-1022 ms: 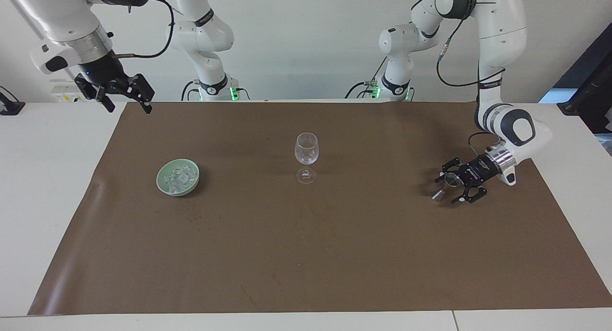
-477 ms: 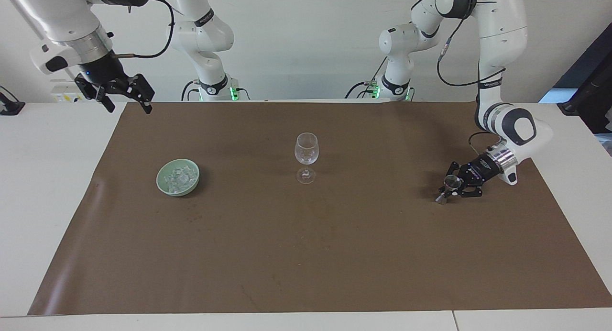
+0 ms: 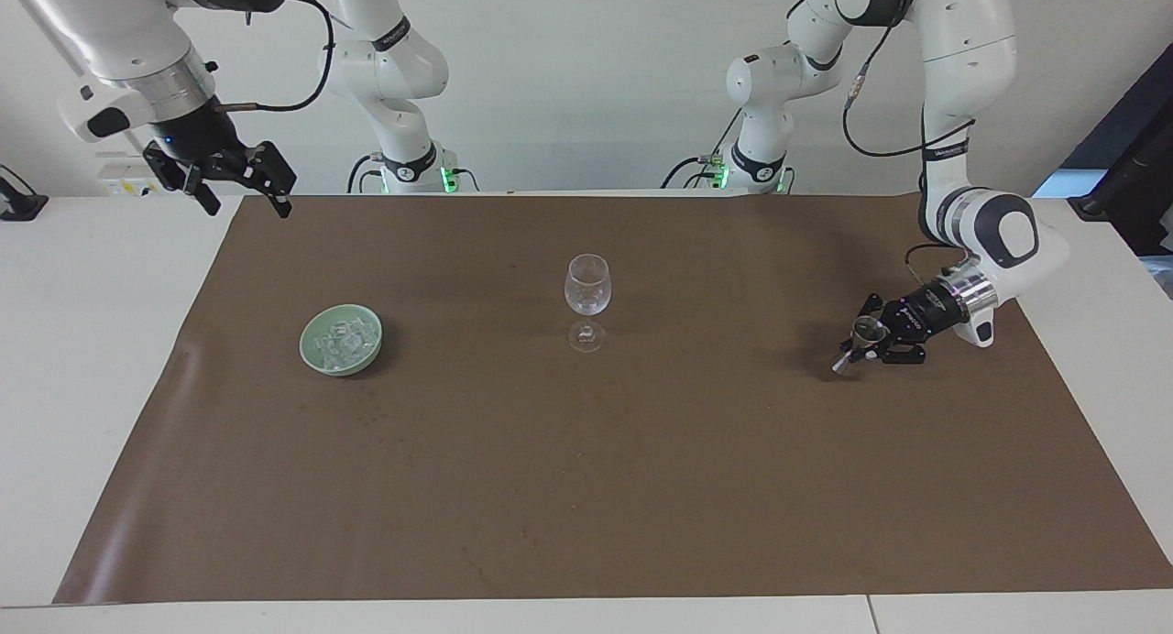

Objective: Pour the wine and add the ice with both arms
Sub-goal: 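Carry the jigger with the left gripper to the clear cup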

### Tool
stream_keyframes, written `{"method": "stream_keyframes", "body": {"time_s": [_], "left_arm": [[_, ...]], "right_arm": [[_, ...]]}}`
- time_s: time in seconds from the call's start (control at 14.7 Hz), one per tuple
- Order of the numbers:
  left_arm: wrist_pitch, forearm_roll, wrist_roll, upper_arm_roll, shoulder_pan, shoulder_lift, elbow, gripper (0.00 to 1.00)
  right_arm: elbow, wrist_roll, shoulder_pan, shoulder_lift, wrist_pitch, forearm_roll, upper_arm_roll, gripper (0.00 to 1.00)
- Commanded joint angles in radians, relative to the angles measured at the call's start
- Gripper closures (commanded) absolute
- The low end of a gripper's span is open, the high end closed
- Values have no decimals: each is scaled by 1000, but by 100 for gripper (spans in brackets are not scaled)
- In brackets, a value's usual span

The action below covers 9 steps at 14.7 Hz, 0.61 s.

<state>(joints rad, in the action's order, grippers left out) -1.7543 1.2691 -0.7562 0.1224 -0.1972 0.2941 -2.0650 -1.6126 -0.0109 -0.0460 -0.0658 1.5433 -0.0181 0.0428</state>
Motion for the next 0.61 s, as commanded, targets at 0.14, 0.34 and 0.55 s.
{"method": "stream_keyframes", "body": {"time_s": [0.14,0.34,0.55], "left_arm": [[24,-82,-211,6,102,-200,-67,100],[27,-89,-296,5,201,-266,-70,100],[9,-89,-383,5,309,-302,-61,100]], "right_arm": [[-10,17,-15,-9,-3,-8,-9,0],[-10,17,-17,-9,-3,-8,-9,0],[-10,17,-15,-9,-3,-8,-9,0]]}}
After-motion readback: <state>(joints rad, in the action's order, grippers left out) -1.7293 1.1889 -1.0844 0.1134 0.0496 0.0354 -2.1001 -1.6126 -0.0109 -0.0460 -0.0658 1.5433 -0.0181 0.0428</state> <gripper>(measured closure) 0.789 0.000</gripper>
